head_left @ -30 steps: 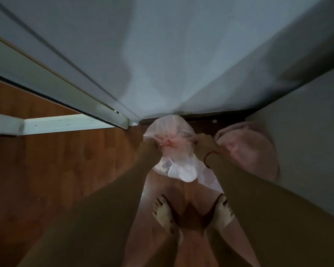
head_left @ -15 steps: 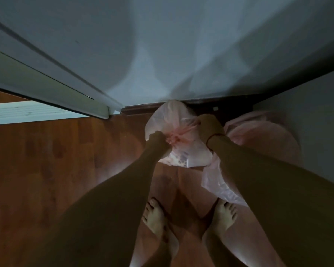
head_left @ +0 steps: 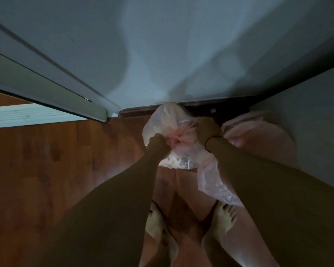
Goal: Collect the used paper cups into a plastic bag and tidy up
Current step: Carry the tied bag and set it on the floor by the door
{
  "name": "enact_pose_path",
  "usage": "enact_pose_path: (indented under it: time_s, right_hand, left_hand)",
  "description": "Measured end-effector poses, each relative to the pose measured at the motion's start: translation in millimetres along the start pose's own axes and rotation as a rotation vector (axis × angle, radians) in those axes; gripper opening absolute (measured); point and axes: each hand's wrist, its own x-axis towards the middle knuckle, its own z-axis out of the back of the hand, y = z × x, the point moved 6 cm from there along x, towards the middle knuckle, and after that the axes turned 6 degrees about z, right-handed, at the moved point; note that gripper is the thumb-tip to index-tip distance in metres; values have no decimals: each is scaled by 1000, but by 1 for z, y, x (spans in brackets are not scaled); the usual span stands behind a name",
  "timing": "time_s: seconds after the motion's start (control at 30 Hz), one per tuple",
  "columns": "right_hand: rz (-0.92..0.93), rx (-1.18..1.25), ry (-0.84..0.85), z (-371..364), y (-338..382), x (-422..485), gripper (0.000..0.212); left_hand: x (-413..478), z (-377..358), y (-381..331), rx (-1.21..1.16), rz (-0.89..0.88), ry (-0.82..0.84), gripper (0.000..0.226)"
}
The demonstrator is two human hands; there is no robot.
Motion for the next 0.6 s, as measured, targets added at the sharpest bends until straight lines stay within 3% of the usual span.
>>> enact_pose_path:
  time_s: [0.13,0.27,0.43,0.6]
  right_hand:
    - [4,-43,5,36,10,-30,30]
    - [9,-24,-17,98,29,-73,35]
    - [80,-28,-14,195,74,-151,52]
    - [126,46,-61,308,113,-259,55]
  left_hand:
    - [-42,29,-12,180,-62,23,43]
    - [-107,80,-40,273,-103,-75,49]
    - [-213,160,-94,253,-145,-252,52]
    - [-370,234,-135,225,-182,-377,55]
